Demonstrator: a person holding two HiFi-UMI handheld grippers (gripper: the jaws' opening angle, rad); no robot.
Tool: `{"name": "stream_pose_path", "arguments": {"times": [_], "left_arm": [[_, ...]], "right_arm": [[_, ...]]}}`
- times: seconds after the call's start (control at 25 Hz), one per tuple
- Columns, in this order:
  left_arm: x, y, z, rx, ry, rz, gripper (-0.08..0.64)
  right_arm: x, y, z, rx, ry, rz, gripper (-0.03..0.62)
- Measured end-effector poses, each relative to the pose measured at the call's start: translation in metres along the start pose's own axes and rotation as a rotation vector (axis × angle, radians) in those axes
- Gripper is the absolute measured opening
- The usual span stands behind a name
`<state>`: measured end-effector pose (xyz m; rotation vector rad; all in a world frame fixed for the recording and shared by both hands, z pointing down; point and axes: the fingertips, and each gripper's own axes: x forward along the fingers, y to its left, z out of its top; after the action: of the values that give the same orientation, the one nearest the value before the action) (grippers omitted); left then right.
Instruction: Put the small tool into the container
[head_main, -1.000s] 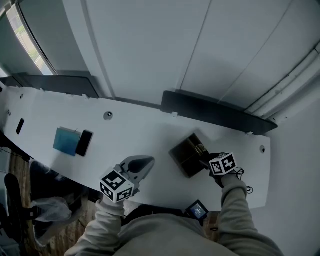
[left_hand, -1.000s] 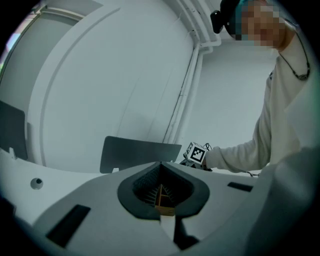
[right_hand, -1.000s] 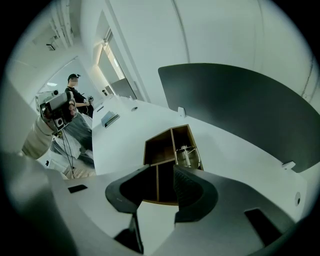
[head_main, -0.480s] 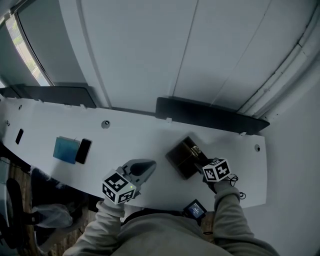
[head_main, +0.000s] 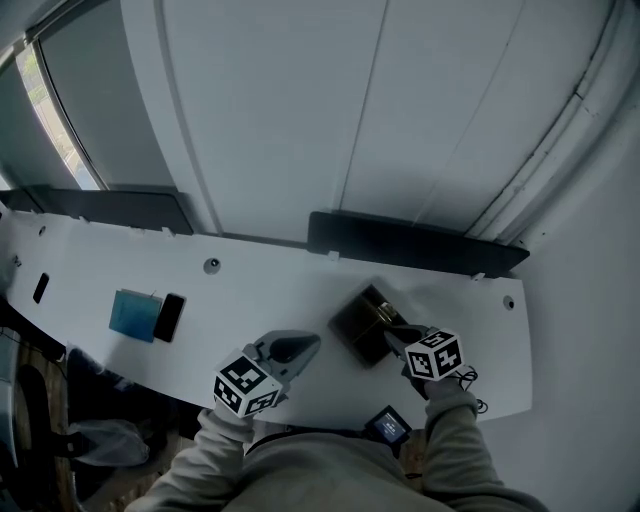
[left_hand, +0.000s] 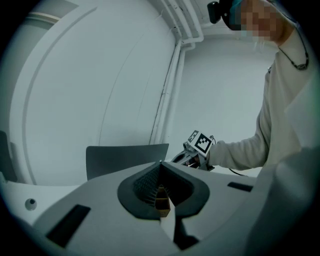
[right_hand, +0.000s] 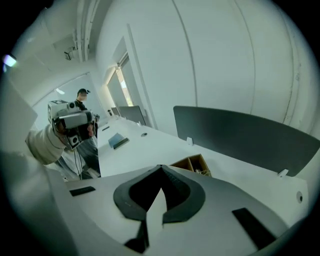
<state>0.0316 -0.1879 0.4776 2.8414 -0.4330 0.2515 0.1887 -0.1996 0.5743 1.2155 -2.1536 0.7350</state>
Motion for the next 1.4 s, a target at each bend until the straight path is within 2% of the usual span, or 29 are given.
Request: {"name": "stream_pose_path", "arguments": {"times": [0.12, 0.32, 0.56, 0.64, 0.84, 1.16, 1.4], "left_arm": [[0.003, 0.001, 0.010, 0.021, -0.007, -0.004, -0.003], [0.021, 0.001, 0.021, 0.010, -0.024, 0.011, -0.003], [0.034, -0.020, 0.042, 0.089, -0.018, -0.045, -0.003], [0.037, -0.023, 0.049, 0.111, -0.021, -0.046, -0.003], [0.039, -0.030, 0.050, 0.138, 0.005, -0.074, -0.005], [0.037, -0.028, 0.045, 0.114, -0.013, -0.104, -0.003], [0.037, -0.016, 0.054, 0.077, -0.062, -0.075, -0.003]], "right_arm": [[-0.014, 0.004, 0.019, 0.020, -0.077, -0.008, 0.020], [-0.036, 0.003, 0.028, 0.063, -0.174, -0.036, 0.018], [-0.064, 0.006, 0.009, 0.073, -0.177, -0.066, 0.018], [-0.075, 0.010, 0.011, 0.099, -0.232, -0.060, 0.020], [-0.092, 0.021, 0.033, 0.051, -0.392, -0.082, 0.018], [-0.102, 0.032, 0.059, 0.082, -0.462, -0.060, 0.018], [-0.102, 0.030, 0.066, 0.077, -0.472, -0.092, 0.018]]}}
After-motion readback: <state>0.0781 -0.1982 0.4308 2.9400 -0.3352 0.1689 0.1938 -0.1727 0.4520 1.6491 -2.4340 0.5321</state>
